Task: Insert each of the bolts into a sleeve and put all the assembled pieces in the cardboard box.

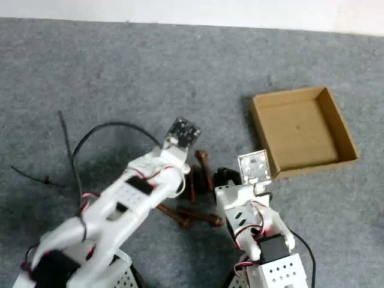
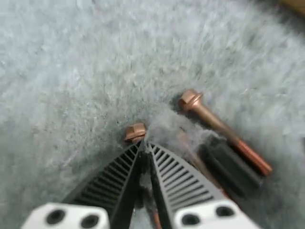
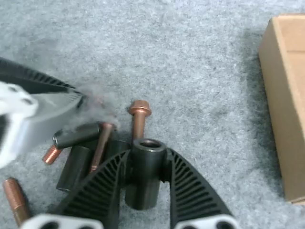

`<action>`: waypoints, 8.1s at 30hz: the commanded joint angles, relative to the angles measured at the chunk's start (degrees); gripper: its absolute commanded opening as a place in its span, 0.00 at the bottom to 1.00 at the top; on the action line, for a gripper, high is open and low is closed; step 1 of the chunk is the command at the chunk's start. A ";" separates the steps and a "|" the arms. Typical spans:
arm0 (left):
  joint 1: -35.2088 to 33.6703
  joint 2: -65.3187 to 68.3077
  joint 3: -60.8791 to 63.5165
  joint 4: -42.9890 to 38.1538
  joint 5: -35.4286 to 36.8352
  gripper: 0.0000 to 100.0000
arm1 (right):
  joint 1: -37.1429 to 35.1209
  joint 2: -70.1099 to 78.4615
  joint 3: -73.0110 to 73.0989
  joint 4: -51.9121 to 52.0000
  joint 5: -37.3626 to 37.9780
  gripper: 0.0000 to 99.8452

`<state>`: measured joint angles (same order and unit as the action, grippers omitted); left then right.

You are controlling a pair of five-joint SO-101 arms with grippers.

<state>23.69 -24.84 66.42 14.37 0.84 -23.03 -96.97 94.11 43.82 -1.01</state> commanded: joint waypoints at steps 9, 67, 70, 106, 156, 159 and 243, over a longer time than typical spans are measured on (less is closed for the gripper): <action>-0.04 13.23 -13.41 5.80 0.35 0.01 | 0.66 -1.19 -0.57 -0.75 0.53 0.00; -4.00 22.37 -25.54 23.47 0.09 0.12 | 0.75 -1.10 -0.57 -0.75 0.53 0.00; -4.00 26.59 -29.67 27.34 0.18 0.12 | 0.75 -1.01 -0.57 -0.75 0.53 0.00; -5.23 28.97 -32.13 31.74 0.00 0.11 | 0.75 -1.01 -0.48 -0.75 0.62 0.01; -4.97 -36.70 21.41 -17.76 -6.95 0.01 | -1.63 -0.92 11.30 -25.27 0.44 0.01; -4.97 -42.07 26.86 -24.97 -6.77 0.01 | -6.20 -0.84 11.30 -25.63 0.53 0.01; 0.75 -79.34 30.55 -7.03 31.82 0.01 | -15.87 -0.84 10.77 -28.44 24.79 0.00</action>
<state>22.37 -102.64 96.13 9.54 32.22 -37.89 -97.32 95.96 15.69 22.99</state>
